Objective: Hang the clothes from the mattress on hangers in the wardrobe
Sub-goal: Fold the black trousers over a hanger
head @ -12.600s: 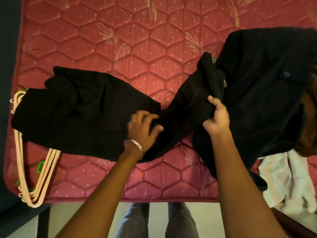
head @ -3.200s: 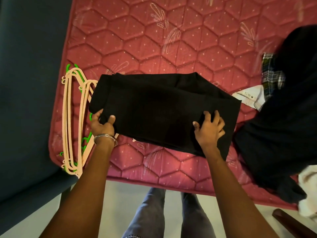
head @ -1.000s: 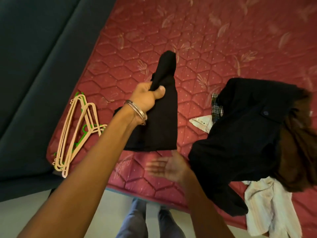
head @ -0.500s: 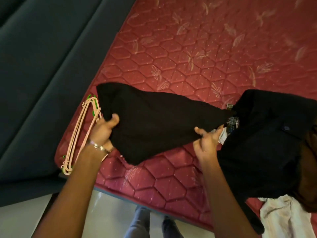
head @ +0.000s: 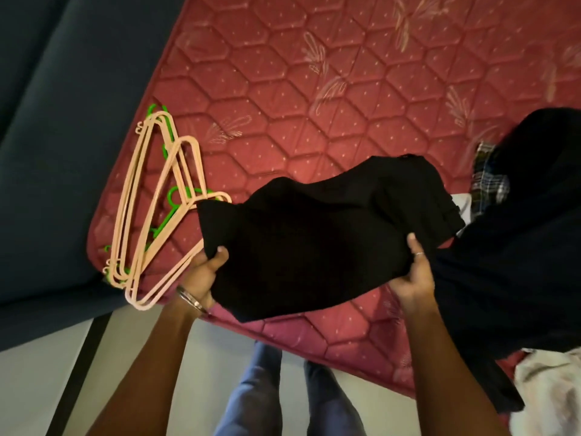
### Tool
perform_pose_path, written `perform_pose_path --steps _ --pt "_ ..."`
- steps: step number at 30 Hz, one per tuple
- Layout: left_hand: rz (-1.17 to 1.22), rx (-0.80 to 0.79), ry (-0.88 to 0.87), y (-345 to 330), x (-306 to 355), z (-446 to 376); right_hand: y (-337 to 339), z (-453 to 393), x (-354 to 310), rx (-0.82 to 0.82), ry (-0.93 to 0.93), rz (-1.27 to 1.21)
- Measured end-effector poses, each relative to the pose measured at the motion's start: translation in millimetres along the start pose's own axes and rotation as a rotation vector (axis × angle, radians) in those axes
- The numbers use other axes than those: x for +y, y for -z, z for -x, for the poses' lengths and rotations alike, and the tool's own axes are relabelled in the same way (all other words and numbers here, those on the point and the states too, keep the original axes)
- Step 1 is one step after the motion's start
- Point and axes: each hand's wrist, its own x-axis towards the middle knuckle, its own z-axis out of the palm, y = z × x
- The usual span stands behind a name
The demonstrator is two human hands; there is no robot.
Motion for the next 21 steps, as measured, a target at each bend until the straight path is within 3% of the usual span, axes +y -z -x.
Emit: perform_pose_path --steps 4,7,11,14,17,21 --pt "0.062 -0.12 -0.194 -24 63 1 -49 24 -38 -0.148 0.129 -0.019" --pt "0.128 -0.173 -0.247 -48 111 2 -88 48 -75 -0.249 0.281 -0.106" --pt "0.08 -0.245 -0.242 -70 140 -5 -106 70 -112 -0.366 0.457 -0.254" --pt "0.0 -0.237 -0.177 -74 128 -15 -85 74 -117 -0.454 0.44 -0.308" --pt "-0.153 -0.114 -0.135 -67 88 -38 -48 59 -101 -0.35 0.36 -0.176" --pt "-0.506 0.065 -0.099 -31 16 -84 -1 20 -57 0.075 0.091 0.091"
